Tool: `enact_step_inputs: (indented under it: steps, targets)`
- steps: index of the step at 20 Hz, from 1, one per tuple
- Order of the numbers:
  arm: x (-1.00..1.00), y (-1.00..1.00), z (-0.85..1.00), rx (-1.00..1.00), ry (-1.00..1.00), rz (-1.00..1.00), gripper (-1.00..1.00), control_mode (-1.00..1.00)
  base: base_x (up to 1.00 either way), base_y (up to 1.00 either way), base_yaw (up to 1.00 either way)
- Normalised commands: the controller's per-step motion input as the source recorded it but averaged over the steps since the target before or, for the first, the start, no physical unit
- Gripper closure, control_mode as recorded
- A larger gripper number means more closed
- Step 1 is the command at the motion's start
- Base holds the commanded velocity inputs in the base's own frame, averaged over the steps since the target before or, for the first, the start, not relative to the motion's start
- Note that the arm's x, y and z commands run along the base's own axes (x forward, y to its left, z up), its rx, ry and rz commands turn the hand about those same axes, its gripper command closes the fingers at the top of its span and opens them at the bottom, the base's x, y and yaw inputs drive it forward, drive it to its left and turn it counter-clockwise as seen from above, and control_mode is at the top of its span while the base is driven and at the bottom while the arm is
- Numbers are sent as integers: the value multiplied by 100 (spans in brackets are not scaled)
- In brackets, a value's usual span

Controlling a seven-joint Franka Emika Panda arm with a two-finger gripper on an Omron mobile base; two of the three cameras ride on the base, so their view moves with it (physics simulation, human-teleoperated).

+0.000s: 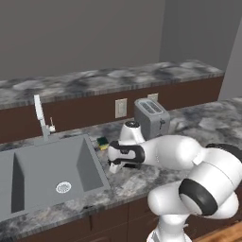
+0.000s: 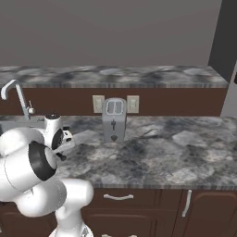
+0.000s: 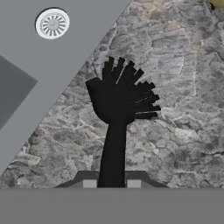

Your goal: Locate and retrieve the dish brush and sponge from the cabinet. Place them next to the sink.

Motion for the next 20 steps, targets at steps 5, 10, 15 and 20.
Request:
enact_step_inputs:
  steps: [5, 10, 15, 20]
  targets:
    - [22, 13, -26, 0, 0, 2, 100, -100, 0, 0, 0]
    - [18, 9, -30, 0, 0, 2, -100, -100, 0, 0, 0]
    - [16, 8, -28, 0, 0, 2, -100, -100, 0, 0, 0]
    - [6, 6, -11, 0, 0, 1, -100, -100, 0, 0, 0]
